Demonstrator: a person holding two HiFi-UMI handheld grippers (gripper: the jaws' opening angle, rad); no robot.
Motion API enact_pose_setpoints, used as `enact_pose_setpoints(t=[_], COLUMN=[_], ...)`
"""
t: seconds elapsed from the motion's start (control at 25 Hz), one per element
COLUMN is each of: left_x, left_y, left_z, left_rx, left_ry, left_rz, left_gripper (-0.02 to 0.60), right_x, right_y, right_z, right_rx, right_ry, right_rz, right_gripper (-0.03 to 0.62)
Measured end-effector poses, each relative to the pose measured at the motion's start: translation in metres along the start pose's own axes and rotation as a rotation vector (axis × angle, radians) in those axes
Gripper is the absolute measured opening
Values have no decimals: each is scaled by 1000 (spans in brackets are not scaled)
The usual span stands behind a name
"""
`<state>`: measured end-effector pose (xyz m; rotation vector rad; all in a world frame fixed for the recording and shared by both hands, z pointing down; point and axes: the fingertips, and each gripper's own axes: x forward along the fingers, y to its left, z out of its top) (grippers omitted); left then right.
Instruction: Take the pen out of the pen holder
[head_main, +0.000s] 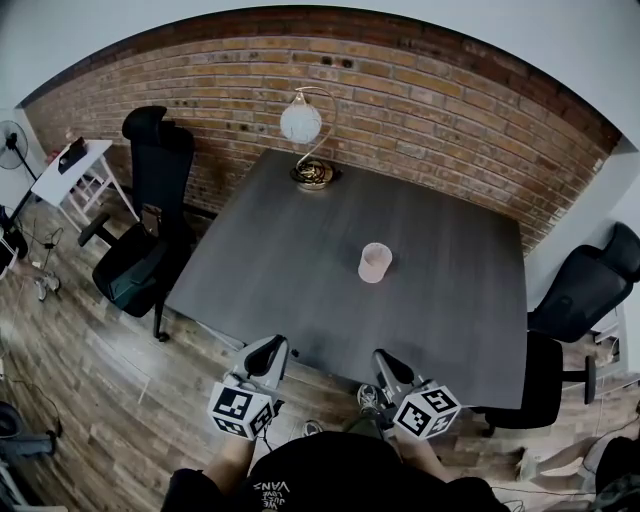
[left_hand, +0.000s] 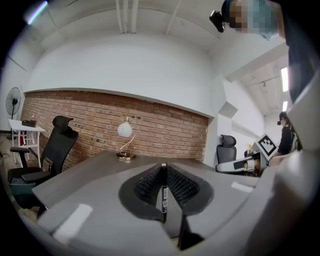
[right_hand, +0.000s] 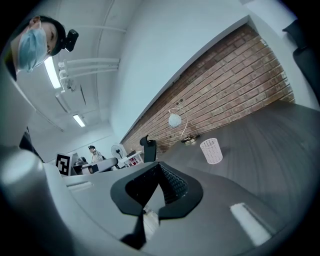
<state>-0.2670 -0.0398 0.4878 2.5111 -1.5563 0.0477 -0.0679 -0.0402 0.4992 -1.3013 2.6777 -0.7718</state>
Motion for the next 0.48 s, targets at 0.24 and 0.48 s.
enact_pose_setpoints(t=[0.24, 0.48], left_x=[2, 7], left_y=[-1, -2], left_z=[4, 6], left_rx=[-4, -4], left_ry=[-7, -7], left_rz=[-1, 5], left_gripper=[78, 78], right_x=[0, 1], right_y=[-5, -11], right_z=[-3, 0], right_rx=[5, 5], right_ry=[-2, 1], right_rz=[3, 3], right_gripper=[2, 2])
